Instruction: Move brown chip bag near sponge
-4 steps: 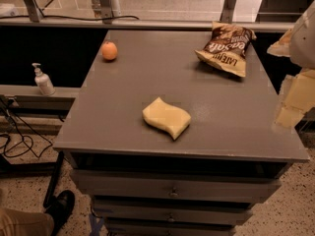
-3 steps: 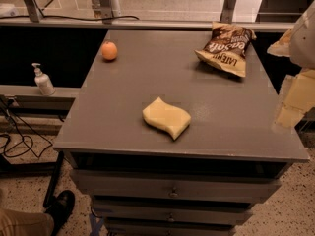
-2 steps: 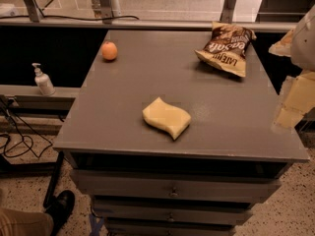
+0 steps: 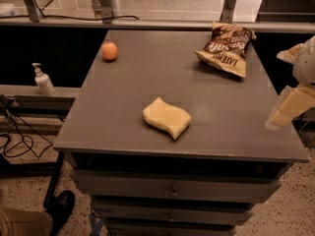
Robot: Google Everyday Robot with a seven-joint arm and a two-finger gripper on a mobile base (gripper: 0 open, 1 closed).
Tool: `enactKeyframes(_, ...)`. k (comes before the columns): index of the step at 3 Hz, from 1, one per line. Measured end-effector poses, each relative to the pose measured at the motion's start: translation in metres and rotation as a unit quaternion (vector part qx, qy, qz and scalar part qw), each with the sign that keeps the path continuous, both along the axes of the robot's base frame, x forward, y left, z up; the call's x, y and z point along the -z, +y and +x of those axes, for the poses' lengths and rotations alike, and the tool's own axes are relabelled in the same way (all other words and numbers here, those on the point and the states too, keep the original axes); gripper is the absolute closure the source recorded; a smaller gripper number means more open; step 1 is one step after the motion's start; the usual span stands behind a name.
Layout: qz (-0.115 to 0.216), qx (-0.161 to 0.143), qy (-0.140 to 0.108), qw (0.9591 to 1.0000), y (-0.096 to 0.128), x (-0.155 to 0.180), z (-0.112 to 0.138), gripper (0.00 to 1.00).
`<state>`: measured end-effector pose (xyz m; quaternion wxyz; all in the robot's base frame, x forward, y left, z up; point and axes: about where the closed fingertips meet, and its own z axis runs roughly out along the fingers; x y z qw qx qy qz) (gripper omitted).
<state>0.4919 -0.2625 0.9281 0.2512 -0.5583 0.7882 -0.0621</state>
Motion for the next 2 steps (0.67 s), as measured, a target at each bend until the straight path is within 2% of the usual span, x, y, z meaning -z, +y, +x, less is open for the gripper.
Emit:
enactKeyframes(1, 0.031, 0.035, -0.06, 0.9971, -0.017, 0.01, 0.064, 0.0)
enactKeyframes(2, 0.079, 0.078, -0.094, 0.9893, -0.025, 0.016, 0.124, 0.0)
